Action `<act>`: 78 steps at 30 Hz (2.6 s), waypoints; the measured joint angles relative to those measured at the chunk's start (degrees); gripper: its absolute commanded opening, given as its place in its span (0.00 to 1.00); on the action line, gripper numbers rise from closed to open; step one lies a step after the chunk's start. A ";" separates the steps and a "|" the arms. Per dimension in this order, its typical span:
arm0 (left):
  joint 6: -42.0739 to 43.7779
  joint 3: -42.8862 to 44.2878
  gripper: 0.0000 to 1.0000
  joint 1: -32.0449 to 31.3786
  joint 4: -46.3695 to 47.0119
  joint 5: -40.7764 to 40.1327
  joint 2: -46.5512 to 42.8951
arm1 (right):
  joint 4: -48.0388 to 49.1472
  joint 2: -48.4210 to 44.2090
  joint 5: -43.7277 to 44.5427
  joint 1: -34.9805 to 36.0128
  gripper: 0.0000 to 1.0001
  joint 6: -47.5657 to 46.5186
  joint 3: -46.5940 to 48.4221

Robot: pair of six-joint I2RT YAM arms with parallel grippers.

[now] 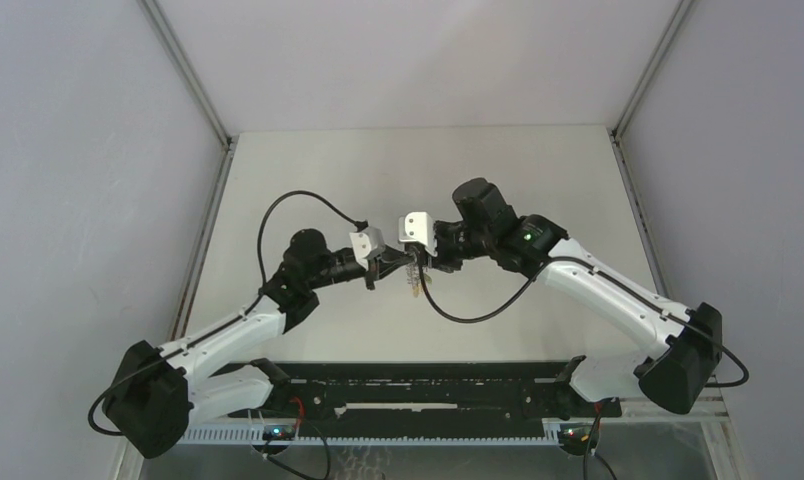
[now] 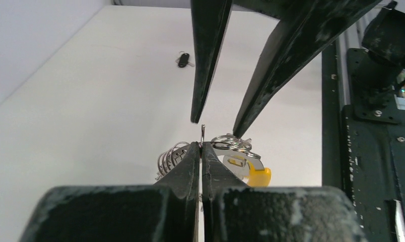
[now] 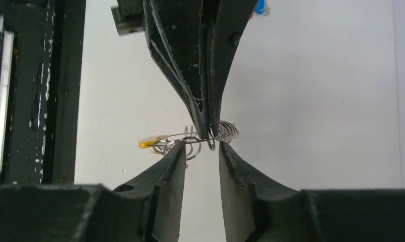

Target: Put the keys on the keyring

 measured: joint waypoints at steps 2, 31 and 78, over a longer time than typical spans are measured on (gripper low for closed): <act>-0.09 -0.79 0.00 0.00 1.97 -1.16 -0.17 | 0.81 -1.01 -0.39 -0.22 0.37 0.87 -0.02; 8.33 -8.26 0.00 -0.20 6.14 -9.81 -7.15 | 28.94 -10.34 9.51 -16.50 0.72 31.34 -18.18; 14.97 -8.04 0.00 -4.26 -8.17 -17.62 -3.52 | 4.20 39.78 -6.80 -64.22 0.37 45.27 7.89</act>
